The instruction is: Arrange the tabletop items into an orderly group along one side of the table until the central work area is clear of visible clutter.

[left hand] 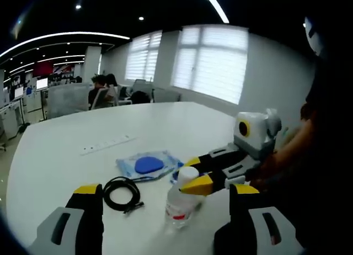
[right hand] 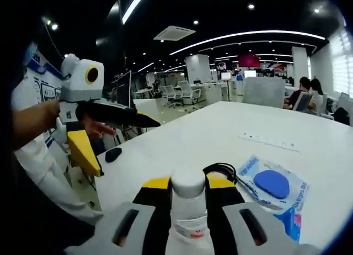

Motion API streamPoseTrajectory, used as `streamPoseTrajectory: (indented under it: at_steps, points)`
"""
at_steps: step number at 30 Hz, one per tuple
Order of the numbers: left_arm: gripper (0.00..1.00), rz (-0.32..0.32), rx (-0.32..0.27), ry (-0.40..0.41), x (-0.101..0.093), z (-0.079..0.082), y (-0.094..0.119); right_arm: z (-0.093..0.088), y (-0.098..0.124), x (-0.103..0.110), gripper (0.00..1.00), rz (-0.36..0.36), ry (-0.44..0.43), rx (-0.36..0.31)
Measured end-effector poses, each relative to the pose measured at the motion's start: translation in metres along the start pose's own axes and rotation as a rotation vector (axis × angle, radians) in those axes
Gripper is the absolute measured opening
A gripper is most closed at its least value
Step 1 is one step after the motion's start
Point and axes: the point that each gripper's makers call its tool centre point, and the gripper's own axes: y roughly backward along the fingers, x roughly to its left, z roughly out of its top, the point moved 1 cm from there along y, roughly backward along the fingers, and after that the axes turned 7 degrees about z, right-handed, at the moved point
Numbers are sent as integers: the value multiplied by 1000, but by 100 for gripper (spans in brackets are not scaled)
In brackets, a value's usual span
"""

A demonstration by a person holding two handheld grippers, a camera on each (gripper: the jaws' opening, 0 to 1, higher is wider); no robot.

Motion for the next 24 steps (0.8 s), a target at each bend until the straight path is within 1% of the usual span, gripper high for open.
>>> streamPoseTrajectory:
  at_steps: [4, 7, 12, 13, 15, 16, 17, 19, 21, 24]
  points:
    - [93, 3, -7, 0, -4, 0, 2, -4, 4, 8, 19, 12, -9, -4]
    - [93, 10, -13, 5, -6, -1, 4, -6, 4, 16, 19, 16, 18, -1]
    - [93, 18, -19, 12, -8, -2, 7, -5, 6, 13, 19, 13, 11, -6]
    - [93, 20, -21, 15, -9, -3, 8, -5, 5, 13, 20, 31, 17, 0]
    - [93, 23, -22, 17, -10, -3, 8, -4, 6, 12, 21, 35, 11, 2]
    - [93, 28, -24, 18, -10, -3, 9, -5, 8, 10, 23, 39, -3, 5]
    - [93, 32, -26, 21, -11, -3, 8, -4, 12, 10, 27, 55, -23, -8]
    - [92, 38, -31, 28, -13, -4, 8, -5, 17, 8, 30, 61, -32, -10]
    - [92, 38, -35, 39, -15, -4, 7, -3, 26, 3, 32, 52, -32, -26]
    - [91, 38, -30, 43, -22, -7, 2, -4, 39, -6, 38, 37, -33, -23]
